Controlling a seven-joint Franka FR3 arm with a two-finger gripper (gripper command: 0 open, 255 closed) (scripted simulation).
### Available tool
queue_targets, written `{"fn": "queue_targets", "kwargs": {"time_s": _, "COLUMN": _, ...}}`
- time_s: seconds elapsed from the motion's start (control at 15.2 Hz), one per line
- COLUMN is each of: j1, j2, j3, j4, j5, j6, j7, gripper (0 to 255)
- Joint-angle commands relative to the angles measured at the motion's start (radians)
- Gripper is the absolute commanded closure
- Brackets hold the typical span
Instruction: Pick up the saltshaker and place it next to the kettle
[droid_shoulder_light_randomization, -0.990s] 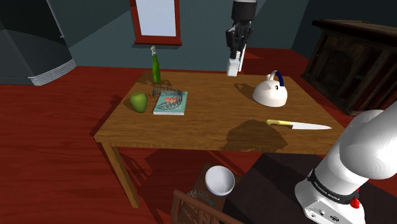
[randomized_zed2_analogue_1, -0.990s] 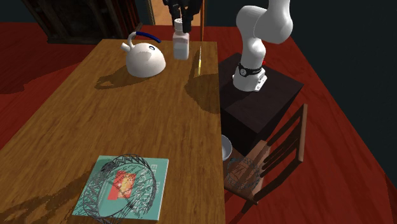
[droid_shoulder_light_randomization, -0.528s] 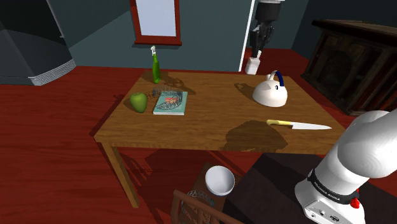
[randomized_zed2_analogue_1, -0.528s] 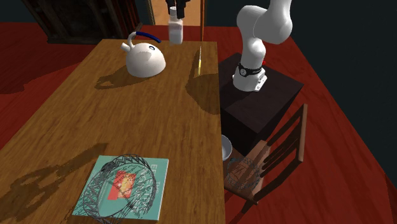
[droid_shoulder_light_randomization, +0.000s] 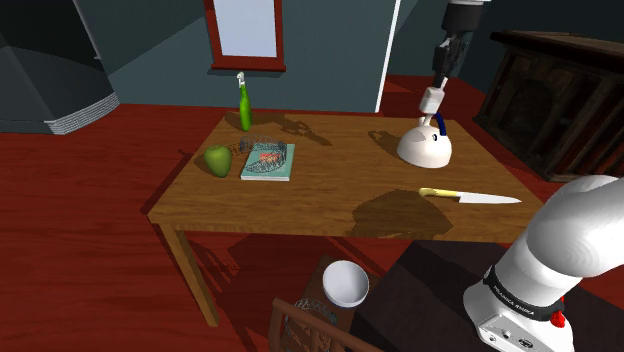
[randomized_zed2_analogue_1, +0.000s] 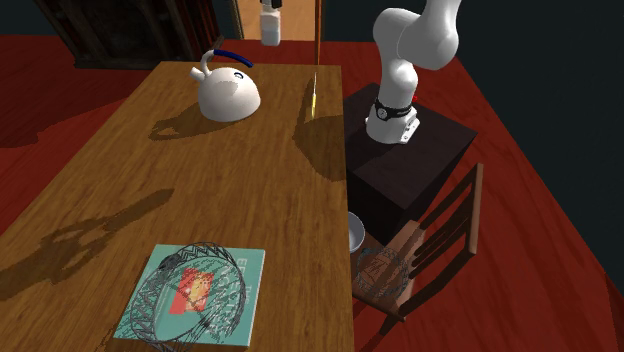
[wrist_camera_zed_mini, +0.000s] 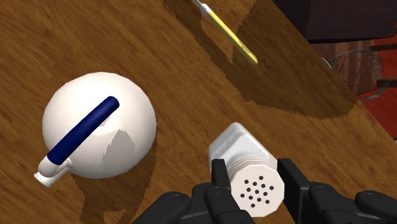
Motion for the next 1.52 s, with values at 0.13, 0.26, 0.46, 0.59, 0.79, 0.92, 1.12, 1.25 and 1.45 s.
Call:
{"fn": "queue_targets", "kwargs": {"time_s": 0.13, "j1": -0.034, "j2": -0.024, "j3": -0.077, "j4": -0.014, "j5": -0.043, "j6": -0.002, "j7": -0.1, "gripper": 255}}
{"fn": "queue_targets", "kwargs": {"time_s": 0.26, "j1": -0.049, "j2": -0.028, "j3": -0.115, "j4": -0.01, "j5": -0.063, "j6": -0.004, "j7": -0.148, "gripper": 255}}
{"fn": "queue_targets", "kwargs": {"time_s": 0.46, "j1": -0.071, "j2": -0.026, "j3": -0.174, "j4": 0.002, "j5": -0.091, "j6": -0.007, "j7": -0.221, "gripper": 255}}
{"fn": "queue_targets", "kwargs": {"time_s": 0.59, "j1": -0.083, "j2": -0.02, "j3": -0.214, "j4": 0.016, "j5": -0.109, "j6": -0.007, "j7": -0.271, "gripper": 255}}
{"fn": "queue_targets", "kwargs": {"time_s": 0.79, "j1": -0.1, "j2": -0.001, "j3": -0.276, "j4": 0.045, "j5": -0.132, "j6": -0.006, "j7": -0.347, "gripper": 255}}
{"fn": "queue_targets", "kwargs": {"time_s": 0.92, "j1": -0.109, "j2": 0.017, "j3": -0.32, "j4": 0.069, "j5": -0.144, "j6": -0.004, "j7": -0.399, "gripper": 255}}
{"fn": "queue_targets", "kwargs": {"time_s": 1.12, "j1": -0.118, "j2": 0.051, "j3": -0.383, "j4": 0.11, "j5": -0.155, "j6": 0.0, "j7": -0.473, "gripper": 255}}
{"fn": "queue_targets", "kwargs": {"time_s": 1.25, "j1": -0.12, "j2": 0.044, "j3": -0.386, "j4": 0.078, "j5": -0.159, "j6": 0.026, "j7": -0.47, "gripper": 255}}
{"fn": "queue_targets", "kwargs": {"time_s": 1.45, "j1": -0.124, "j2": 0.036, "j3": -0.391, "j4": 0.032, "j5": -0.166, "j6": 0.064, "j7": -0.466, "gripper": 255}}
